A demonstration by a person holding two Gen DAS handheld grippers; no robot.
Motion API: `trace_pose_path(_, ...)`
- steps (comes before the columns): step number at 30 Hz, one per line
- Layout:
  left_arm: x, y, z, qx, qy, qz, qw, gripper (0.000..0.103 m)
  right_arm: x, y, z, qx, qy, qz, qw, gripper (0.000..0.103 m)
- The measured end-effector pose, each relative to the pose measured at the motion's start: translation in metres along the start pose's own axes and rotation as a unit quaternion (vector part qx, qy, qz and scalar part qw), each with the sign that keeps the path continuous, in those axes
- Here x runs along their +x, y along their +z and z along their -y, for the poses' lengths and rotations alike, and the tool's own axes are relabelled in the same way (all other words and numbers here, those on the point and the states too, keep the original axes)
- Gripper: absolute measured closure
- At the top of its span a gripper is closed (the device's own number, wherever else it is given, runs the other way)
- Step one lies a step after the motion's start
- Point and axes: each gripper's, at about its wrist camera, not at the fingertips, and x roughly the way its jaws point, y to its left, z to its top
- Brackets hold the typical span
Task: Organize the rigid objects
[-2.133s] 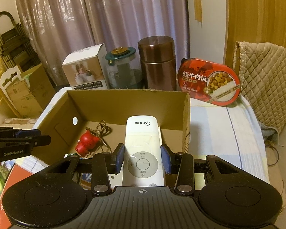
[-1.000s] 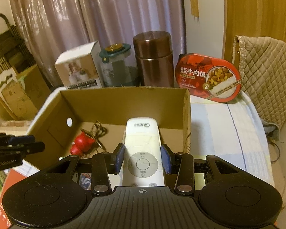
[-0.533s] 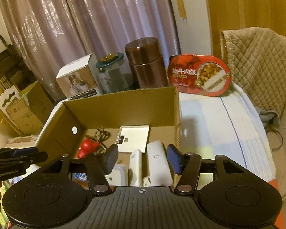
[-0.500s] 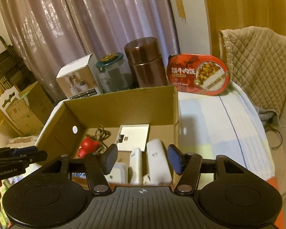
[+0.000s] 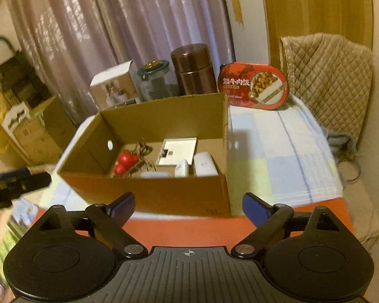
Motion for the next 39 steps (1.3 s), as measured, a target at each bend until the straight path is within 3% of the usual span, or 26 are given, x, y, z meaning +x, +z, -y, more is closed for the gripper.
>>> trace_pose_path(3, -0.024, -0.012, 0.002, -0.016, -0.019, 0.032, 0.9992, 0.007, -0.017, -0.016, -0.007, -0.026, -0.01, 0.007, 1.0, 0.013)
trace_pose_path(11, -0.072, -0.034, 0.009, -0.017, 0.004, 0.037, 0.9992, 0.007, -0.064, -0.048, -0.004, -0.001, -0.013, 0.023, 1.0, 0.012)
trace_pose_path(15, -0.1, -0.044, 0.016, -0.031, 0.038, 0.039, 0.9981, 0.007, -0.086, -0.061, -0.009, -0.001, -0.025, 0.034, 0.999, 0.012)
trace_pose_path(26, -0.146, -0.069, 0.044, -0.015, 0.063, -0.02, 0.9977, 0.013, -0.145, -0.093, -0.024, 0.009, -0.027, 0.047, 0.998, 0.012)
trace_pose_path(39, -0.173, -0.096, 0.067, -0.029, 0.047, -0.045, 0.9974, 0.012, -0.188, -0.12, -0.04, -0.014, -0.022, 0.04, 0.999, 0.012)
